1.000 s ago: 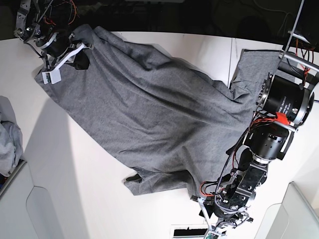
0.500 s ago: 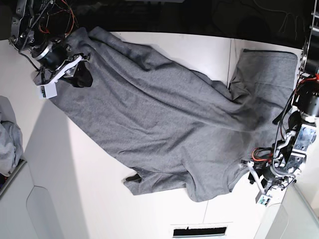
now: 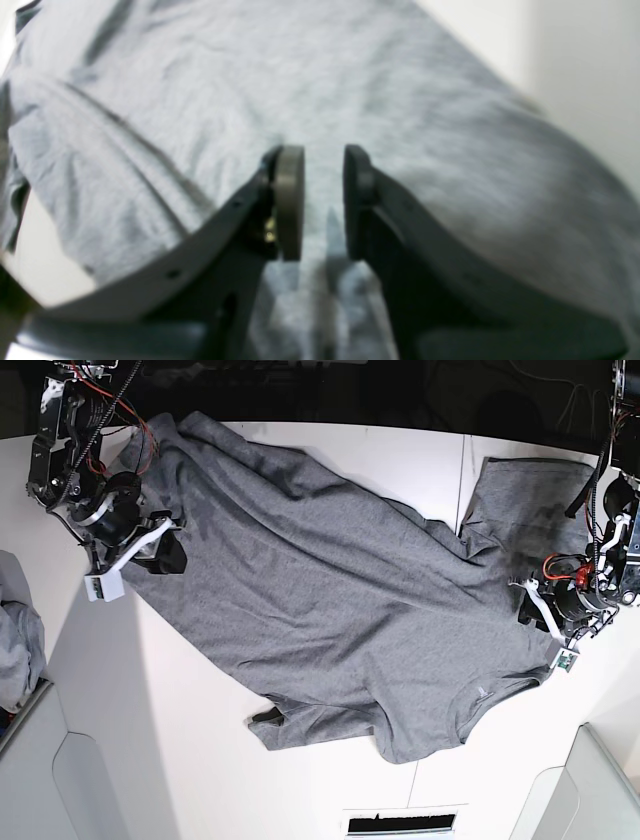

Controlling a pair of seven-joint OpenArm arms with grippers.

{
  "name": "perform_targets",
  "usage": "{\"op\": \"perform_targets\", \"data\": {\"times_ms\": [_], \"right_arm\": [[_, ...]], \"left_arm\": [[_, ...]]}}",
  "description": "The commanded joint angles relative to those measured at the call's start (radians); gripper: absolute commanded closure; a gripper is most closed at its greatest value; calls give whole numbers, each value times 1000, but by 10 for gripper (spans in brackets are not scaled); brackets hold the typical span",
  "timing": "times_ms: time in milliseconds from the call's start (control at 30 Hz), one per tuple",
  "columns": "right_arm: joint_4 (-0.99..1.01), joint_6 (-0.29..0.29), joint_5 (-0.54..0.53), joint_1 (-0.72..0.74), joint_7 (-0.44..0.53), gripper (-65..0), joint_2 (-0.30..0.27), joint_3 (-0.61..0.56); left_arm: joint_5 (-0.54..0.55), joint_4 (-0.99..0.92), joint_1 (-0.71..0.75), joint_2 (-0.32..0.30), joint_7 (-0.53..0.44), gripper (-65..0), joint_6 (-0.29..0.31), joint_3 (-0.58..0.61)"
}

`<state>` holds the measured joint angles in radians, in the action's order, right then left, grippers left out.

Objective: Layout the t-shirt on the table in an organized manner, then fold the t-shirt properly
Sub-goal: 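Drag the grasped fabric with the left gripper to spread the shirt, then grasp the shirt edges with both grippers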

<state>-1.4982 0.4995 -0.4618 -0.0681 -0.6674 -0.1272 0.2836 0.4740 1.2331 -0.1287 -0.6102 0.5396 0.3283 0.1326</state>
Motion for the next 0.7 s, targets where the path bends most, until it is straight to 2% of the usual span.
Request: {"op": "perform_targets", "data": {"times_ms": [0,133,233,433,567,667], "right_arm": [[-17,23,-26,16,-8,-143,-8,-14],[-88,67,-145,8,-140,-143,-8,-55],[-172,74,-176,-24,-188,-143,-8,-79],[-253,85,-178,-129,-189,-144,-8,-156],[-285,85,-159,-169,-189,-214,-8,-240],[-303,84,-103,-189,-180,-224,-8,-311]], "left_arm": [[-4,30,1,-22,-18,-260,-23,-11],[-8,57,58,-22,-14,-260,-39,-68],[-6,57,81,-22,-6,-260,-4,-161],[-2,57,142,-22,1,-260,36,-319],[-3,57,186,-22,11,-260,35,-344],[-3,57,228,-22,12,-260,35,-344]]}}
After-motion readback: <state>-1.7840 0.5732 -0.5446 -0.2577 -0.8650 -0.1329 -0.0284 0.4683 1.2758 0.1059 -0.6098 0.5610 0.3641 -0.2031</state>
